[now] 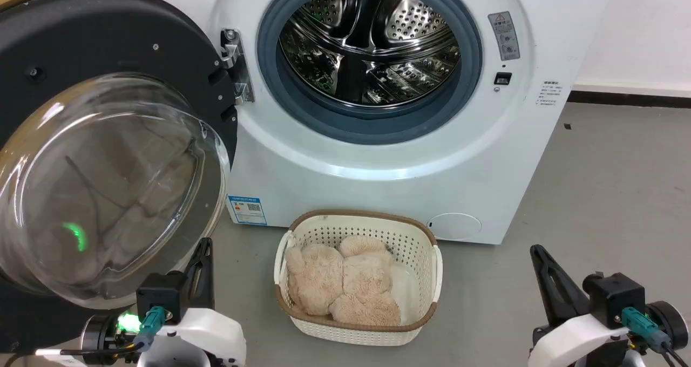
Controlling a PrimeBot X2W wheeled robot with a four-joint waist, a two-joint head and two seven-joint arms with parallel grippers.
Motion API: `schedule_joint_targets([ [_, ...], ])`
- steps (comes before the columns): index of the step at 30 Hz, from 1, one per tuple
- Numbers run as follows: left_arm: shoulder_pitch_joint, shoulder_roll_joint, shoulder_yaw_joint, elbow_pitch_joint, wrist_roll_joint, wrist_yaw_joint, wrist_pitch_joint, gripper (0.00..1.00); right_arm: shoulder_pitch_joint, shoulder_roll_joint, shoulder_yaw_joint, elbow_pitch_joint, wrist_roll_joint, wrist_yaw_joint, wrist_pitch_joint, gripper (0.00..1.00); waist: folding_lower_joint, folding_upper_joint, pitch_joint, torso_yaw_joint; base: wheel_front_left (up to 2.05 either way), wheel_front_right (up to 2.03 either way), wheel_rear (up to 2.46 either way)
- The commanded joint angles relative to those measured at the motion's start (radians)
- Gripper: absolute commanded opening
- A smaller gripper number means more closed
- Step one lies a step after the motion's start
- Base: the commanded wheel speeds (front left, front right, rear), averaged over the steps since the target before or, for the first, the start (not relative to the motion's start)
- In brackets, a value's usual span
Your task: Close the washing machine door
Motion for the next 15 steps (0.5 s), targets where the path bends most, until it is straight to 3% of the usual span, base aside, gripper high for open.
schedule_joint_targets([
  [1,0.01,0.002,0.0,-0.004,0.003,-0.004,0.0,0.0,-0.012,0.005,0.0,-0.004,-0.008,0.001,0.001,0.0,0.0,0.0,0.0,0.0,0.0,0.0,0.0],
  [15,0.01,0.002,0.0,-0.004,0.003,-0.004,0.0,0.0,-0.012,0.005,0.0,-0.004,-0.008,0.001,0.001,0.0,0.0,0.0,0.0,0.0,0.0,0.0,0.0],
])
